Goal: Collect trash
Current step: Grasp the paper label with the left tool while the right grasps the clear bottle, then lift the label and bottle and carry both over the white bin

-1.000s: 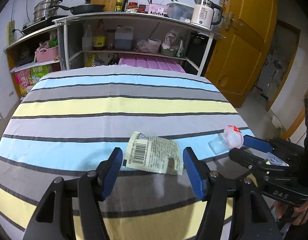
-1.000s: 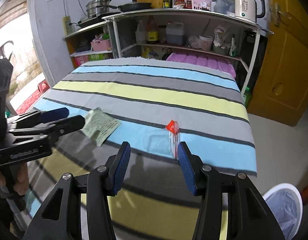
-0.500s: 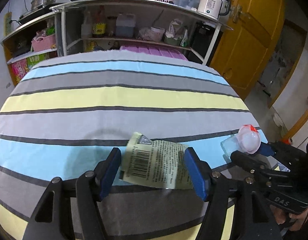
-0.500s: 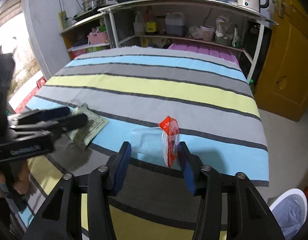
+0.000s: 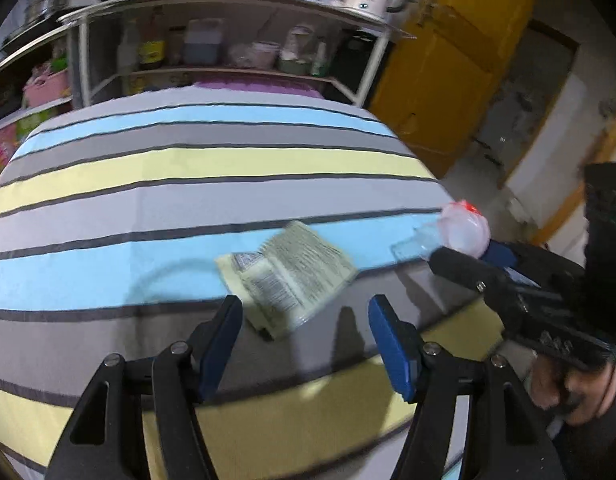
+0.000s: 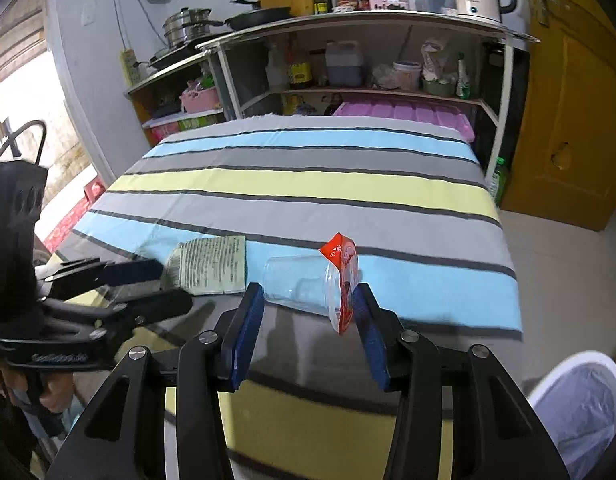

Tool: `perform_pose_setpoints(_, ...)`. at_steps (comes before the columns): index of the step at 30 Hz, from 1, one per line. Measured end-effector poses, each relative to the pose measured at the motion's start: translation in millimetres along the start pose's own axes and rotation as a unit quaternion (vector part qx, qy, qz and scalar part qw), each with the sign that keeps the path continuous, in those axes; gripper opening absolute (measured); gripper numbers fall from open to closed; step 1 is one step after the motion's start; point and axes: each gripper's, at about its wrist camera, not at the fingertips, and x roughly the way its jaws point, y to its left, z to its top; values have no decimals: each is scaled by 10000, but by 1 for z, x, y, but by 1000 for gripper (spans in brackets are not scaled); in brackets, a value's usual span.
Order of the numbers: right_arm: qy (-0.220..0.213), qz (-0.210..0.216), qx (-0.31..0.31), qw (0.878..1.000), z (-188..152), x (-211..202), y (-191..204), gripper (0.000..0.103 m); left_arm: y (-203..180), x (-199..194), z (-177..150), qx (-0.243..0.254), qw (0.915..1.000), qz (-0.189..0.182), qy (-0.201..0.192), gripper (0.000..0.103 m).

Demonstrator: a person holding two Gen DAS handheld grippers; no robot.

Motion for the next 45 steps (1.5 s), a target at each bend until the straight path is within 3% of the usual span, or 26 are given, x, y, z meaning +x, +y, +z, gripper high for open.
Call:
perform_pose_setpoints(2, -28, -20, 108, 9999, -6, -9, -7, 47, -5, -7, -1, 149, 9998, -26, -90, 67)
perform_pose_setpoints(8, -68, -68, 314, 9995, -19, -26, -17, 47, -11, -6, 18, 760, 9954, 380, -434, 68)
perform_pose_setpoints(13, -140, -66, 362, 9992, -22, -35, -23, 47, -8, 19, 31, 1263, 9917, 221, -102, 68)
perform_pose_setpoints(18, -182, -37, 406, 9990, -23, -37, -25, 47, -12, 40, 27, 1575, 9863, 413, 277, 68)
perform_pose_setpoints(22, -188, -9, 423, 9989, -26, -38, -26, 47, -20, 37, 22, 1726, 9831, 550, 253, 68)
perform_pose_setpoints(24, -200, -1, 436, 9989, -28, -40, -25, 47, -24, 35, 19, 1711, 9831, 594, 246, 57)
perform_pose_setpoints(32, -320, -38, 494, 9983, -38, -61, -25, 47, -33, 19, 8, 1372, 9879, 718, 54, 42)
perform_pose_setpoints(37, -416, -87, 505, 9978, -43, -77, -22, 47, -40, -4, 0, 1082, 9922, 559, -250, 40)
perform_pose_setpoints(45, -576, -221, 590, 9963, -58, -107, -21, 47, -75, -48, -19, 1020, 9924, 144, -678, 40)
